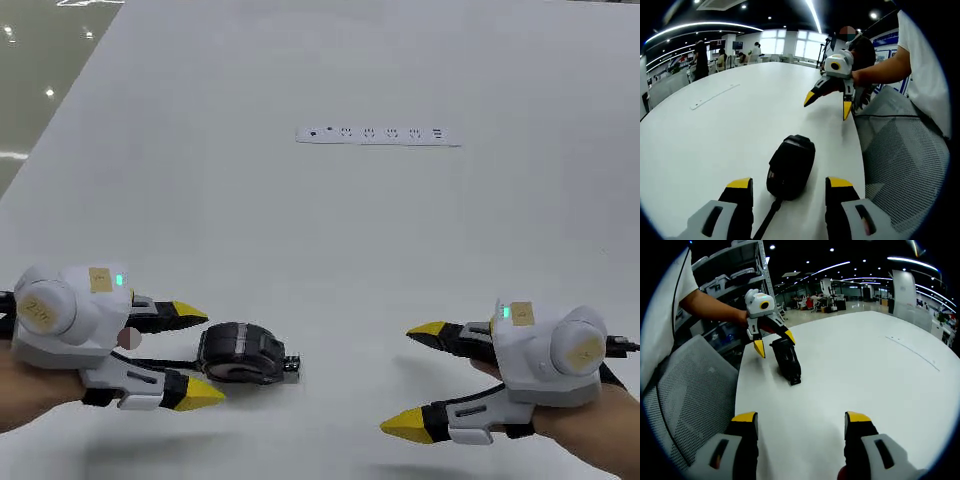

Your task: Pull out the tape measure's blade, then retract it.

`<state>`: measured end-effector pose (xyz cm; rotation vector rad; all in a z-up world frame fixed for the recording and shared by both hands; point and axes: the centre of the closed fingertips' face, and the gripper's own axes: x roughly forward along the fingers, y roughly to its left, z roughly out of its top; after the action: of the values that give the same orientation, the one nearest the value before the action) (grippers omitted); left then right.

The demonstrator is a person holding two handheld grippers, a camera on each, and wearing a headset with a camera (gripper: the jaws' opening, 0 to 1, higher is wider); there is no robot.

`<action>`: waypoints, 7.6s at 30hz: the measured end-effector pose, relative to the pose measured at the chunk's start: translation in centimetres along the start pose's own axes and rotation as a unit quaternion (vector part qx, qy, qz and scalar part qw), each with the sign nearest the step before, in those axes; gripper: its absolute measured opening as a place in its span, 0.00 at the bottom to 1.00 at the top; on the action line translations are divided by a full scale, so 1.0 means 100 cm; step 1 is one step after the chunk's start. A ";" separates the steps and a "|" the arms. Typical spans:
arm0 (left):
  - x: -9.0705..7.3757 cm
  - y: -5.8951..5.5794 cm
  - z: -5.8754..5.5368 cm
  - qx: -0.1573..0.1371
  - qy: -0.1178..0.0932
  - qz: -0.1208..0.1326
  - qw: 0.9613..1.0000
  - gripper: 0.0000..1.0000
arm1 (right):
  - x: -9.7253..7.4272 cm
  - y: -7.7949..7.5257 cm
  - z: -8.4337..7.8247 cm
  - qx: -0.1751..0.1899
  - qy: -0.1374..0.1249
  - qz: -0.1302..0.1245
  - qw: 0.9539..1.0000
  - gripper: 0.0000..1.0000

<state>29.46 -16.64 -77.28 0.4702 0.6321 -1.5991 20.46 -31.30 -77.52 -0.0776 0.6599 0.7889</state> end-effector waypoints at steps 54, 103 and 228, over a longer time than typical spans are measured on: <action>0.010 0.002 0.003 0.054 0.023 -0.014 0.998 0.30 | 0.027 0.002 0.011 -0.015 -0.005 0.014 1.000 0.70; 0.012 0.001 0.003 0.066 0.038 -0.019 0.997 0.29 | 0.100 0.015 0.030 -0.125 -0.021 0.055 0.990 0.30; 0.012 0.002 0.002 0.091 0.058 -0.026 0.994 0.27 | 0.008 -0.030 -0.025 -0.158 0.054 0.049 0.985 0.11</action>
<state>29.48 -17.70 -77.93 0.6901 0.5925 -1.6947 21.63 -33.72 -80.52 -0.3821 0.6393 0.9853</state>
